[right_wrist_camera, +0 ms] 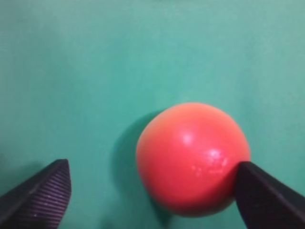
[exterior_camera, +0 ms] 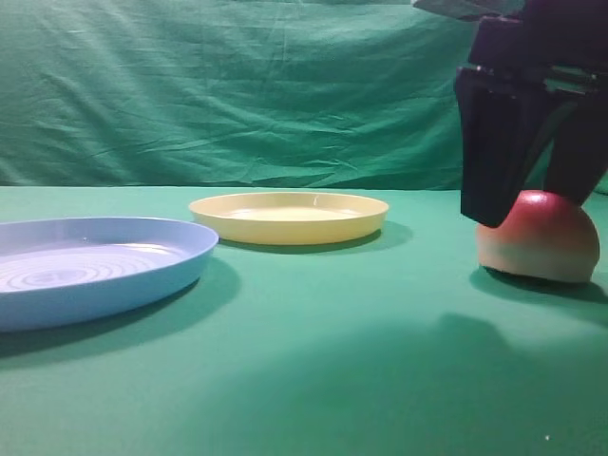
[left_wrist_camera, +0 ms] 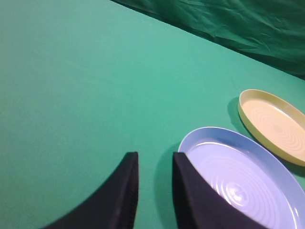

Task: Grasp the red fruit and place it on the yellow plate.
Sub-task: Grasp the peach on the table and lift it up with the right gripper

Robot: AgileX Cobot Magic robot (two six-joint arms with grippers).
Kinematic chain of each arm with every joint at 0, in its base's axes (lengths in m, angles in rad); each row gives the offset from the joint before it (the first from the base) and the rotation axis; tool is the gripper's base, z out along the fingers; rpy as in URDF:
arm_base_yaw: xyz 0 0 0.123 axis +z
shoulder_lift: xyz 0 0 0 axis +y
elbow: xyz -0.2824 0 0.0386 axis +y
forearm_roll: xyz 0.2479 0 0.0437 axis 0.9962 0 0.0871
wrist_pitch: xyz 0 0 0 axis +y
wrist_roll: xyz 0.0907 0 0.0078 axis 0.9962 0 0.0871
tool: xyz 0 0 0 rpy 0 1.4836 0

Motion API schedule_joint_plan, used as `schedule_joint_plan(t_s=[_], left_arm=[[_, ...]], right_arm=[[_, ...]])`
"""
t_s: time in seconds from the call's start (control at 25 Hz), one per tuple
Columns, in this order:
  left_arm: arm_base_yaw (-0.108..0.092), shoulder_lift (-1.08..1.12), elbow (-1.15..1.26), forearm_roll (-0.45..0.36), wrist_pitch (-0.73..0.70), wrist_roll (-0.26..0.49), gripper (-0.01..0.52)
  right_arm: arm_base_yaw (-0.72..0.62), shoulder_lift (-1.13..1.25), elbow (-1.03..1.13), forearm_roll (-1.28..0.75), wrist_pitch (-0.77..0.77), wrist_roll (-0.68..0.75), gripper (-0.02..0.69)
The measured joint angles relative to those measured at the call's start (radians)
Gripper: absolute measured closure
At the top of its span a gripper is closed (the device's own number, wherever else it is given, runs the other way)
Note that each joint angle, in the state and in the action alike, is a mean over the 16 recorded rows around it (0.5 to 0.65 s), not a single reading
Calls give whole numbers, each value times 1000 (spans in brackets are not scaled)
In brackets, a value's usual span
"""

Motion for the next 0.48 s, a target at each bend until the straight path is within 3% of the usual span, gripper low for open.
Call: schedule_joint_plan(t_s=[0.48], left_arm=[[0,0,0,0,0,0,357]], right_arm=[[-1,54,-199,-46,73,20,441]])
